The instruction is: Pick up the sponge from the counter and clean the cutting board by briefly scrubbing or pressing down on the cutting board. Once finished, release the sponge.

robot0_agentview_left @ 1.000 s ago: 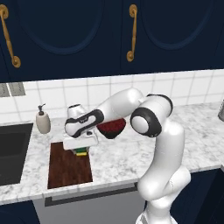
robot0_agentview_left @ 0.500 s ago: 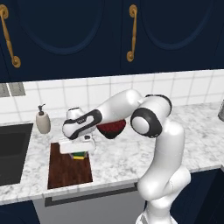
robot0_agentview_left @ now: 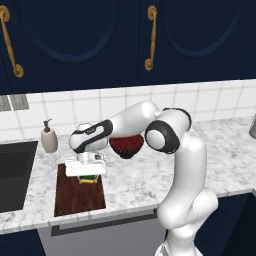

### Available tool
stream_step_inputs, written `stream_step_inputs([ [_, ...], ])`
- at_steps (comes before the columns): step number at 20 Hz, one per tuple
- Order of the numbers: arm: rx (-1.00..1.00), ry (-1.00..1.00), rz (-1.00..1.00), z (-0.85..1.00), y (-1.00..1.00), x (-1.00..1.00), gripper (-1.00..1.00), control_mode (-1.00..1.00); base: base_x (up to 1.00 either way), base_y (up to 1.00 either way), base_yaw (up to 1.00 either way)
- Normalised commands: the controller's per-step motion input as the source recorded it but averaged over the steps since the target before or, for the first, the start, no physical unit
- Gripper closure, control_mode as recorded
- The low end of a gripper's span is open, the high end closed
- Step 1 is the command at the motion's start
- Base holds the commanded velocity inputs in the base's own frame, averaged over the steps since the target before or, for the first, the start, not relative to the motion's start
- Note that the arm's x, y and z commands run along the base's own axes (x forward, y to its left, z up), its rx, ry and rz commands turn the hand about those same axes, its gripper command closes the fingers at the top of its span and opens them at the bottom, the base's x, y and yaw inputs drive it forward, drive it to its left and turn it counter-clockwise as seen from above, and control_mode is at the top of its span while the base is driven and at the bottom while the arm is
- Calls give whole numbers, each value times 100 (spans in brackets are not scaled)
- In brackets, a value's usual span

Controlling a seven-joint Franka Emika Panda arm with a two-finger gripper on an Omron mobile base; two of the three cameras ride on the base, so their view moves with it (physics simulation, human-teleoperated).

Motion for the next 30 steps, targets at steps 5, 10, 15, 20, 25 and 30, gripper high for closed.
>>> stream_step_inputs([
  [5, 0, 6, 0, -26, 29, -100, 100, -100, 0, 0, 0],
  [10, 1, 0, 0, -55, 20, -100, 100, -100, 0, 0, 0],
  [15, 12, 6, 0, -45, 19, -100, 100, -100, 0, 0, 0],
  [20, 3, 28, 0, -16, 35, -96, 100, -100, 0, 0, 0],
  [25, -1, 30, 0, -29, 51, -96, 100, -100, 0, 0, 0],
  [30, -4, 17, 0, -65, 55, -100, 100, -100, 0, 0, 0],
])
